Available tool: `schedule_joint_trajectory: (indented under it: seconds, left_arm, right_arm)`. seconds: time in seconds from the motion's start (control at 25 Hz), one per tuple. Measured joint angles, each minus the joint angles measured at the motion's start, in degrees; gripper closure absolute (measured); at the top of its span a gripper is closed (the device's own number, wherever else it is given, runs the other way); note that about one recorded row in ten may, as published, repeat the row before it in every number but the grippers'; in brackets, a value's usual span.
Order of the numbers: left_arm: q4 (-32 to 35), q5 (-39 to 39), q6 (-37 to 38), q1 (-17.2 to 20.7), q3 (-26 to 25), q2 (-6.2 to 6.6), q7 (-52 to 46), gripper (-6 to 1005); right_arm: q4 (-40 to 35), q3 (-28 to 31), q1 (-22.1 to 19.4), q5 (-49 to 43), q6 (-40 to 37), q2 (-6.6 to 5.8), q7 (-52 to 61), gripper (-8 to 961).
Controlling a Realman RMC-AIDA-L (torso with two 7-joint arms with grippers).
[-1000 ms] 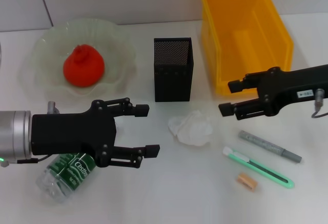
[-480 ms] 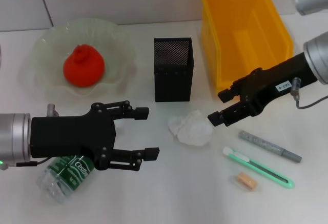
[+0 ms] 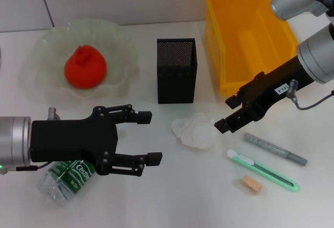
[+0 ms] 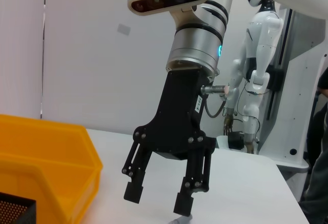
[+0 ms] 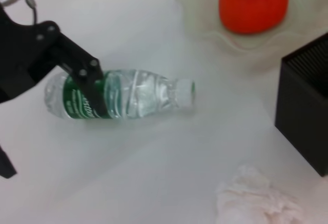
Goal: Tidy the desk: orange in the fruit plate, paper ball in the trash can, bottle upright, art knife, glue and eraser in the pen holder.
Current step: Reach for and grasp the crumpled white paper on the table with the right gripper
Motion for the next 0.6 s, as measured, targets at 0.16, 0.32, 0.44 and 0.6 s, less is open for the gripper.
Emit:
schedule_joint_trajectory:
  seconds: [0.16,0.32,0.44,0.6]
  left_arm:
    - [0.0,1.1,0.0,-0.4,0.0,-0.02,-0.2,143]
    - [0.0,1.3,0.0,-0.6,0.0,-0.14,-0.3,143]
    - [0.0,1.3,0.0,-0.6,0.0,-0.16,-0.3,143]
    - [0.1,1.3,0.0,-0.6,0.0,-0.20,-0.4,143]
  right_arm:
    - [0.8,0.0,0.7,-1.3,0.7,0.05,0.0,236]
    - [2.6,-0.2,1.7,-2.4,1.5,0.09,0.0,236]
    - [4.9,-1.0,2.4,-2.8,3.0,0.05,-0.3,237]
    - [7.0,-3.3,2.8,-3.9,6.2,0.01,-0.4,238]
